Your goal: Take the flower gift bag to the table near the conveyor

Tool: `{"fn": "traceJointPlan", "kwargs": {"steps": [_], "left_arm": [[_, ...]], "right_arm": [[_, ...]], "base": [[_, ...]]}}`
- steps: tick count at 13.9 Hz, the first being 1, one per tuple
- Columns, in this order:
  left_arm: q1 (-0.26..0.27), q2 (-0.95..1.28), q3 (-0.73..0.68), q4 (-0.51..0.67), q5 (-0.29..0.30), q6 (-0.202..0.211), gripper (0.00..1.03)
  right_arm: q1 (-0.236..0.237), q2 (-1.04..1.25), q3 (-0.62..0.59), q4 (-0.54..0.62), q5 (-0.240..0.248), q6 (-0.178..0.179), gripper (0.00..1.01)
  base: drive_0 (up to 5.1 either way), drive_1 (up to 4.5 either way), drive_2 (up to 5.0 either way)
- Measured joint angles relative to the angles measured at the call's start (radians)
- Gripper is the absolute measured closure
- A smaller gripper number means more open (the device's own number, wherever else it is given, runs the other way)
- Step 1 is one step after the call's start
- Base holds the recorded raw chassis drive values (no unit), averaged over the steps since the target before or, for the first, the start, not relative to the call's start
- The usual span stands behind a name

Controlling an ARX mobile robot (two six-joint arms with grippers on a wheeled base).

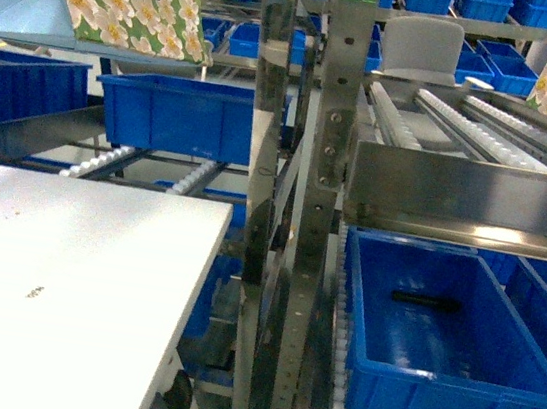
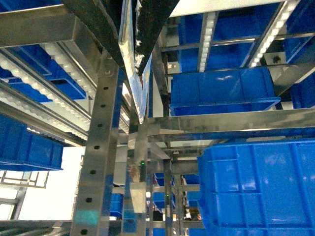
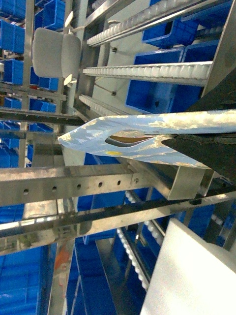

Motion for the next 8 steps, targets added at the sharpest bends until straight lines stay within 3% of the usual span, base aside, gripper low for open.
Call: {"fn": "traceJointPlan", "kwargs": {"steps": [8], "left_arm": [[0.001,0.0,0.0,0.003,0.0,0.0,1.01]], "right_arm": [[-0.001,0.0,0.0,0.006,0.0,0.0,0.99]], "base": [[-5.0,2.44,2.4]]}}
